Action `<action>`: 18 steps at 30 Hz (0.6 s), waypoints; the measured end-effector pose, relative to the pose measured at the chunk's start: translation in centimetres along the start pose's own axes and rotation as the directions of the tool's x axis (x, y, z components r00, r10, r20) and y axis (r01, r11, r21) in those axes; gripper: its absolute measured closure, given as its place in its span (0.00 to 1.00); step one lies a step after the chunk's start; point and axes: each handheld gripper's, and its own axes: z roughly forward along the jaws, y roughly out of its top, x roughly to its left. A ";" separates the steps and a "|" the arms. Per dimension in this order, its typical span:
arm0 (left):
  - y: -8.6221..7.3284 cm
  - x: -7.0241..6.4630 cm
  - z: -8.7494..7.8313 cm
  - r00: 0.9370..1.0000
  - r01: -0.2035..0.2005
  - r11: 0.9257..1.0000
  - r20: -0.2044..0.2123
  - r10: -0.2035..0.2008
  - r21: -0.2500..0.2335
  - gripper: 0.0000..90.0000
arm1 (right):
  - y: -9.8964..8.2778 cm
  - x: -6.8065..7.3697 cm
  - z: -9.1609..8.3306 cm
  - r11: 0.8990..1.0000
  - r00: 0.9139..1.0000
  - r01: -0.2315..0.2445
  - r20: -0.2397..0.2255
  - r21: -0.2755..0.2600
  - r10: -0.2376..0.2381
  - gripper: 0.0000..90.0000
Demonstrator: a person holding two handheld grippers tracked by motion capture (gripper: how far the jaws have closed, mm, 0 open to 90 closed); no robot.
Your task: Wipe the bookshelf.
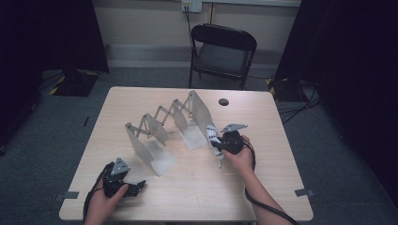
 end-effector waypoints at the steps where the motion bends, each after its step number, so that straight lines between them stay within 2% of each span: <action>1: 0.0 0.0 0.0 1.000 0.000 1.000 0.000 0.000 0.000 0.06 | -0.3 0.2 -0.3 1.000 1.000 0.016 -0.003 0.004 -0.016 0.78; 2: 0.0 0.0 0.0 1.000 0.000 1.000 0.000 0.000 0.000 0.06 | -0.6 0.4 -0.6 0.999 0.999 0.037 0.001 0.010 -0.037 0.77; 3: 0.0 0.0 0.0 1.000 -0.001 1.000 0.000 0.001 0.001 0.06 | -0.8 0.6 -1.0 0.999 0.999 0.040 0.000 0.014 -0.040 0.76; 5: 0.0 0.0 0.0 1.000 0.000 1.000 0.000 0.000 0.000 0.06 | -1.4 1.0 -1.7 1.000 1.000 0.007 -0.022 0.021 -0.006 0.68; 6: 0.0 0.0 0.0 1.000 -0.001 1.000 0.000 0.001 0.000 0.06 | -1.6 1.2 -2.2 1.000 1.000 -0.004 -0.018 0.017 0.005 0.65; 10: 0.0 0.0 0.0 1.000 0.001 1.000 -0.002 -0.001 0.000 0.06 | -1.9 1.7 -4.0 1.000 0.999 0.024 0.027 -0.020 -0.023 0.57; 12: 0.0 0.0 0.0 1.000 0.001 1.000 -0.002 -0.001 0.000 0.06 | -1.5 1.5 -4.6 0.998 0.999 0.009 0.035 -0.056 -0.007 0.55; 13: 0.0 0.0 0.0 1.000 0.001 1.000 -0.001 -0.001 0.000 0.06 | -1.2 1.4 -4.8 0.997 0.999 -0.006 0.032 -0.073 0.009 0.54; 15: 0.0 0.0 0.0 1.000 0.001 1.000 -0.001 -0.001 0.001 0.05 | -0.6 1.2 -4.5 0.997 0.999 -0.001 0.050 -0.074 0.005 0.55; 18: 0.0 0.0 0.0 1.000 0.000 1.000 -0.002 0.000 0.002 0.05 | -0.1 0.9 -3.1 0.998 0.999 -0.024 0.032 -0.056 0.026 0.54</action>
